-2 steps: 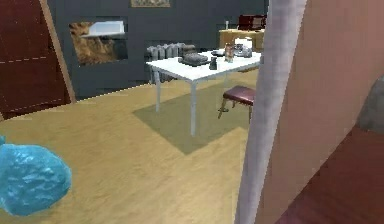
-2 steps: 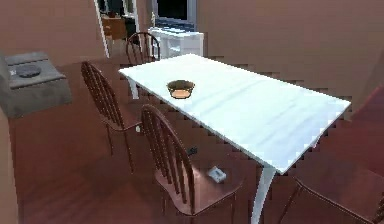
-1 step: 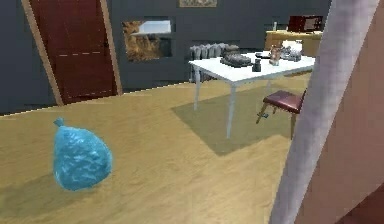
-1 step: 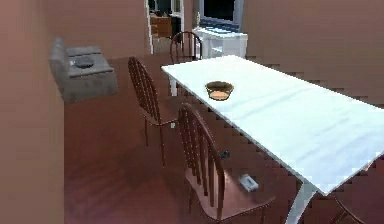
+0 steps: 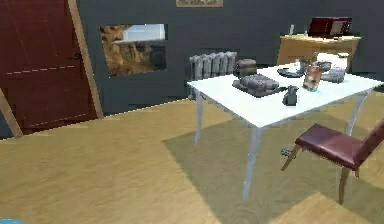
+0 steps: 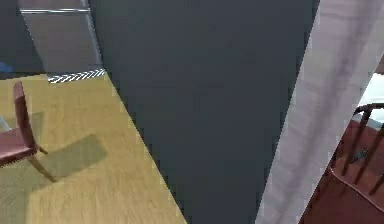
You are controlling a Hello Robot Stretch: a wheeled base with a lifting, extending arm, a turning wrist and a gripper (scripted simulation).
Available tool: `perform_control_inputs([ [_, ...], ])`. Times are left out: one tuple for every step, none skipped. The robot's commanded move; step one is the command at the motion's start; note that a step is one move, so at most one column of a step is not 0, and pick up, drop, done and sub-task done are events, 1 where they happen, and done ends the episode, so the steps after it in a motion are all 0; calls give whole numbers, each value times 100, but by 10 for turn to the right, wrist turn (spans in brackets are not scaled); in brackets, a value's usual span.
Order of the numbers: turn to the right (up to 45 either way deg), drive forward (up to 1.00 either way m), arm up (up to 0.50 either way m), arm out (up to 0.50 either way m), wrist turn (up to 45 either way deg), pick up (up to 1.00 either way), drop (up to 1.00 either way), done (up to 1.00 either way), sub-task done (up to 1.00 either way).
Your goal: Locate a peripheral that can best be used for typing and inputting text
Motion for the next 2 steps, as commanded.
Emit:
perform_control_inputs([
  [420,0,0,0,0,0,0,0,0],
  [0,95,0,0,0,0,0,0,0],
])
